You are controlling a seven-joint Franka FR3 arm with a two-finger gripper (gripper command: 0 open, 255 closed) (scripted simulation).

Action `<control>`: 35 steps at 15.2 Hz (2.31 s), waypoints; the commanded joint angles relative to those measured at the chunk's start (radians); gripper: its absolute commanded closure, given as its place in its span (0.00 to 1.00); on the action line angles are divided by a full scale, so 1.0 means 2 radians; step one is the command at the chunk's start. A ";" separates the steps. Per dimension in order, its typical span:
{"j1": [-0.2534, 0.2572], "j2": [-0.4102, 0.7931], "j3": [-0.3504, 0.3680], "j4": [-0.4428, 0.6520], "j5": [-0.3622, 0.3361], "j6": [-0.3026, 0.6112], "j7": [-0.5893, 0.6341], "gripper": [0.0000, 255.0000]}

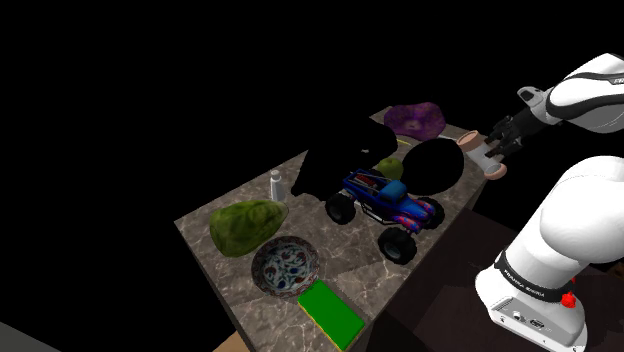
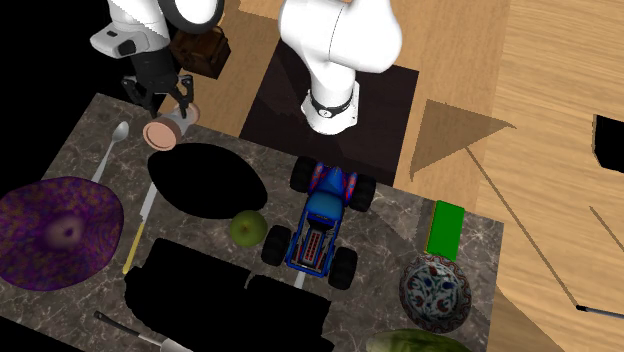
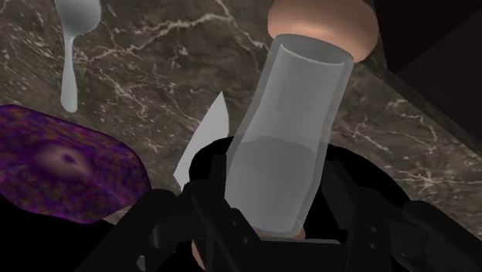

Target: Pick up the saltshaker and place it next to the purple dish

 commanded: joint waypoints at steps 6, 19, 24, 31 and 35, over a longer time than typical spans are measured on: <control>0.000 0.000 0.000 0.001 0.001 -0.002 -0.001 1.00; -0.021 -0.027 0.053 0.017 0.020 -0.054 0.011 0.00; -0.056 -0.048 -0.083 -0.032 0.009 0.062 -0.011 0.00; 0.009 -0.019 -0.147 -0.034 -0.002 0.132 -0.007 0.00; 0.028 -0.012 -0.161 -0.032 -0.004 0.148 -0.005 0.00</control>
